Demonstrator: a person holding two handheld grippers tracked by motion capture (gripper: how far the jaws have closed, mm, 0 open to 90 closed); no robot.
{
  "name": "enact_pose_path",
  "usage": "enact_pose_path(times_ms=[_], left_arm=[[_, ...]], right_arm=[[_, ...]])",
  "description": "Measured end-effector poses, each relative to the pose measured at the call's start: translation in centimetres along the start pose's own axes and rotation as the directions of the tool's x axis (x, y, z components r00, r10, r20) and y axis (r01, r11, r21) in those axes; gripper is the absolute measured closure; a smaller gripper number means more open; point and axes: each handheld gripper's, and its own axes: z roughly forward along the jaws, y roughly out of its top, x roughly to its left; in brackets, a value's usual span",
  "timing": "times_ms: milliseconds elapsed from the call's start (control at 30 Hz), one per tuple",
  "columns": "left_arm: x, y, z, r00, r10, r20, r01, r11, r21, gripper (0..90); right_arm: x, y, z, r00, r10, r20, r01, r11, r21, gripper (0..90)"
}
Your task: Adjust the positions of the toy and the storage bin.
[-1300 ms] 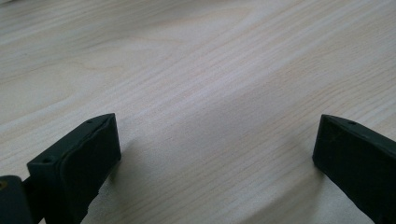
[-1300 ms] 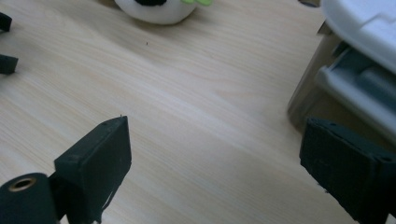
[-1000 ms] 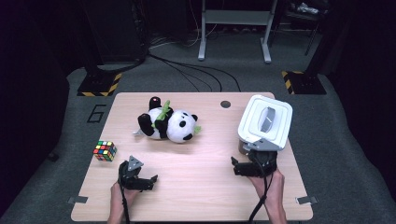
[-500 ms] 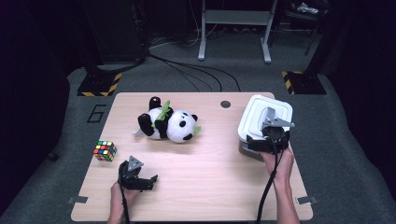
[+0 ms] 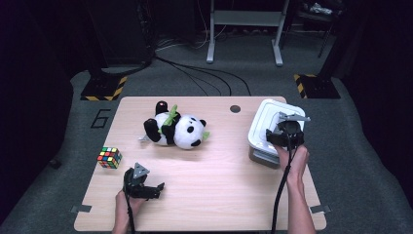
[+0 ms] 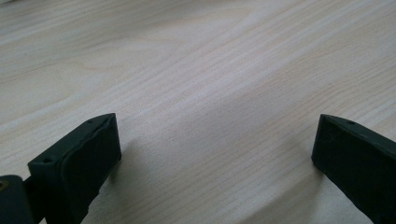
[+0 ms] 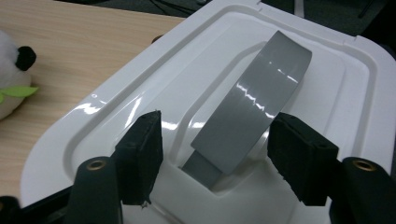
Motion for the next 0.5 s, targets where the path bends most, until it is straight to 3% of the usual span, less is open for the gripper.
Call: enact_pose_path(times_ms=[200, 500], left_arm=[[0.0, 0.0, -0.01, 1.0, -0.001, 0.0, 0.001, 1.0, 0.0, 1.3], [-0.03, -0.03, 0.05, 1.0, -0.003, -0.006, 0.003, 1.0, -0.007, 1.4]], right_arm=[[-0.13, 0.18, 0.78, 0.9996, 0.002, 0.029, -0.003, 0.9999, 0.012, 47.8], [-0.63, 0.09, 0.95, 0.9998, 0.012, -0.014, -0.012, 0.9999, 0.004, 54.4]])
